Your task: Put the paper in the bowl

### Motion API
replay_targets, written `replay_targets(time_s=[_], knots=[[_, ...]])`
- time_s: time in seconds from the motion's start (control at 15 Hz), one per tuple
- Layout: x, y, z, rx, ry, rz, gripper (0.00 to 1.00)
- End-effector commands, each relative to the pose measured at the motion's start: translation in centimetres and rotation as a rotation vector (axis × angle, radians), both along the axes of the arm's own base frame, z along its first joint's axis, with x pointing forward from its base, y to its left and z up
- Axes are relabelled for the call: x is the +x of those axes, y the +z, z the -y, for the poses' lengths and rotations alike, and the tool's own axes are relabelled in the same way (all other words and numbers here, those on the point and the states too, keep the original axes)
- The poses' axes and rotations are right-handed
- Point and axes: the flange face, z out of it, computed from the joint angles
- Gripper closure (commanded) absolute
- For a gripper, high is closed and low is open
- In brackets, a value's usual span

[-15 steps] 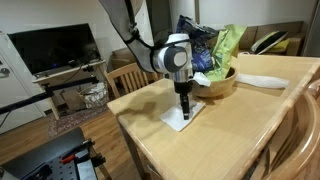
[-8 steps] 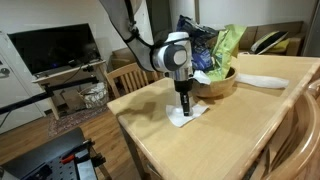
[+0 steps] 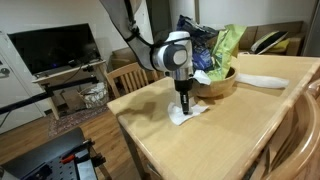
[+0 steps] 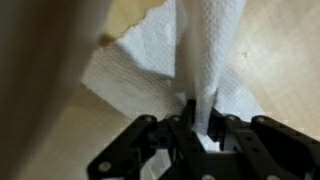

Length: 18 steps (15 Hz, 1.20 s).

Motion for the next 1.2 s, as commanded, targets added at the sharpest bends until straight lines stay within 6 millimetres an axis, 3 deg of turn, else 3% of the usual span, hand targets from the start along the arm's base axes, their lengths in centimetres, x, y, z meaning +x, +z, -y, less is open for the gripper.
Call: replay_targets(time_s=[0.0, 0.2, 0.27, 0.47, 1.0, 1.07, 1.13], knots=[[-0.7, 2.4, -0.3, 0.049, -0.073, 0.040, 0.97], [-1.1, 4.4, -0.6, 0.089, -0.125, 0.066, 0.97], [0.1, 2.1, -0.4, 0.064, -0.081, 0.030, 0.90], [-0.2, 3.6, -0.5, 0.075, -0.098, 0.043, 0.90], [-0.6, 3.4, -0.5, 0.075, -0.100, 0.041, 0.90], [-0.6, 3.4, -0.5, 0.075, -0.100, 0.042, 0.97], [-0.8, 3.1, -0.6, 0.067, -0.090, 0.049, 0.97]])
